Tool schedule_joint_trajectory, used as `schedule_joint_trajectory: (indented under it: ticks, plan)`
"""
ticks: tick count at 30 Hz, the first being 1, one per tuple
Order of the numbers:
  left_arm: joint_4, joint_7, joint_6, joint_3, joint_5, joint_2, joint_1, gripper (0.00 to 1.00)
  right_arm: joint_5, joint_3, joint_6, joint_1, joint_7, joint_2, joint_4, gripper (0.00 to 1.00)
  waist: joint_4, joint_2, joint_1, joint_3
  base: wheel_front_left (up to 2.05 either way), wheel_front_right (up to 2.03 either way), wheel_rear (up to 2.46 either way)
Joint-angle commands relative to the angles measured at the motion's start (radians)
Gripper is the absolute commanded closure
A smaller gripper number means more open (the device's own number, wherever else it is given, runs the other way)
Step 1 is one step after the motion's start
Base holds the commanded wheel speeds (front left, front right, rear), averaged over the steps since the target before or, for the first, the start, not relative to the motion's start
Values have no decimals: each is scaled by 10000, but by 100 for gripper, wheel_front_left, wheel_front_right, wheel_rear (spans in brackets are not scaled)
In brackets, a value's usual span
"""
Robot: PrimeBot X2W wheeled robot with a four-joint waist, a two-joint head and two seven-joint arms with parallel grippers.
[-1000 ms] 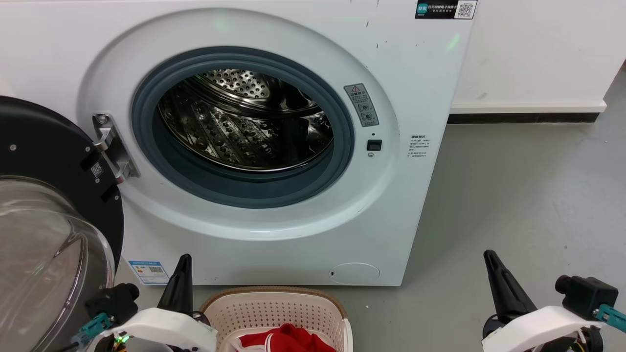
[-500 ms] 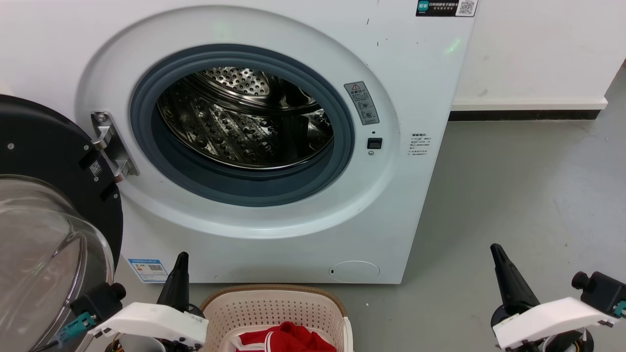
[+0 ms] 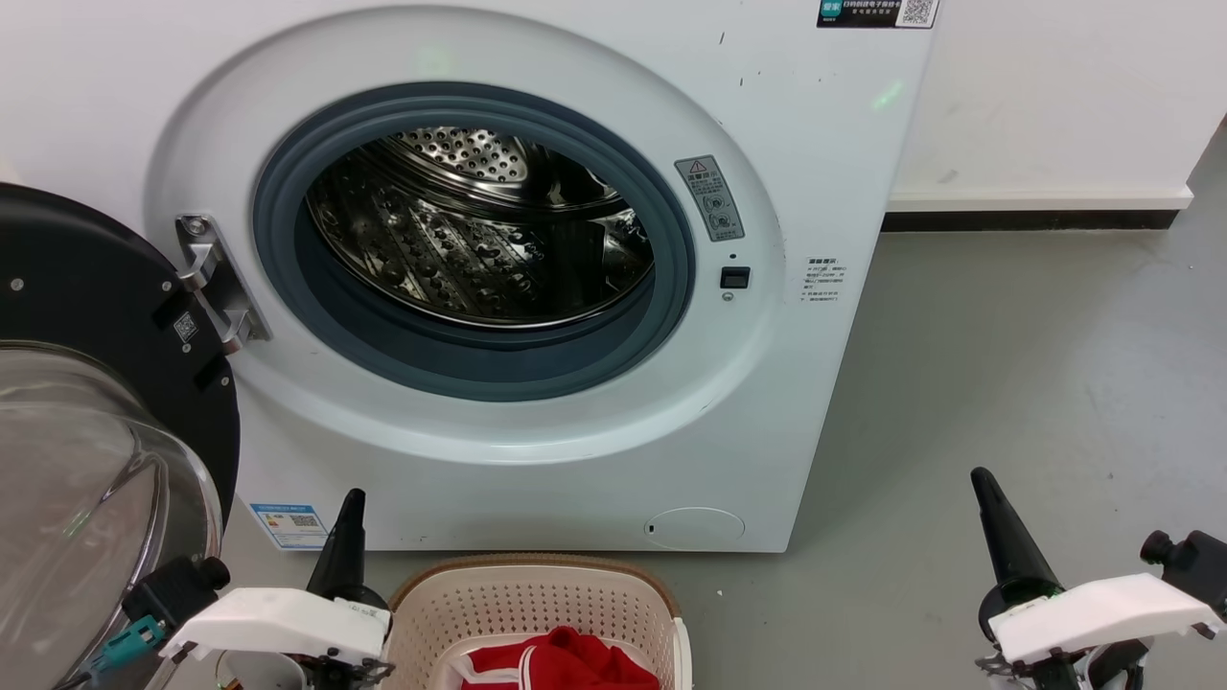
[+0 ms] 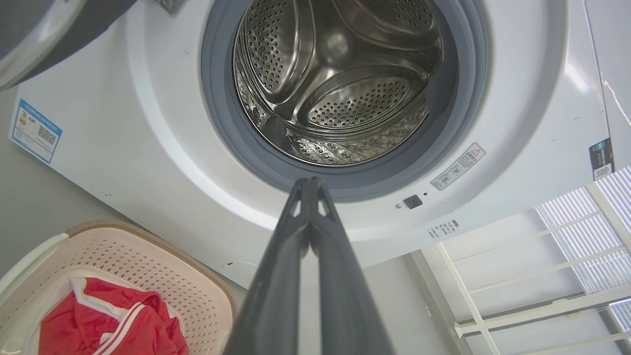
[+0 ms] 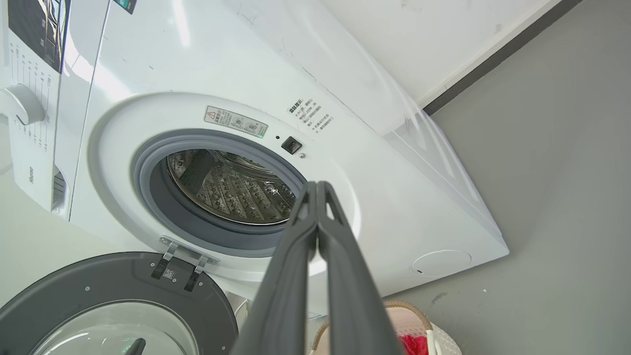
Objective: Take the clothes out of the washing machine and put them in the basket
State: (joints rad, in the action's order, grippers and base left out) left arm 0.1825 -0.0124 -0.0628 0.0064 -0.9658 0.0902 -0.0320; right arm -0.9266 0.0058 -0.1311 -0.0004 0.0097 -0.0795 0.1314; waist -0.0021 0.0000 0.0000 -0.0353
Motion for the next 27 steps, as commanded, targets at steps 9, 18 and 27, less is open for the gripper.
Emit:
schedule_joint_trajectory:
  ticks: [9,18,27]
  plan:
    - [39,241,-185,242,-1246,-60,-395,100,-1434,-153,2,-405,117,-79,152,100,3,0,0,52,0,0,0]
    - [147,432,-281,398,-2173,-128,-492,100,-2467,-253,2,-561,216,-77,321,100,5,0,0,99,0,0,0]
    - [233,582,-355,528,-2938,-182,-534,100,-3319,-349,2,-654,299,-70,464,100,8,0,0,141,0,0,0]
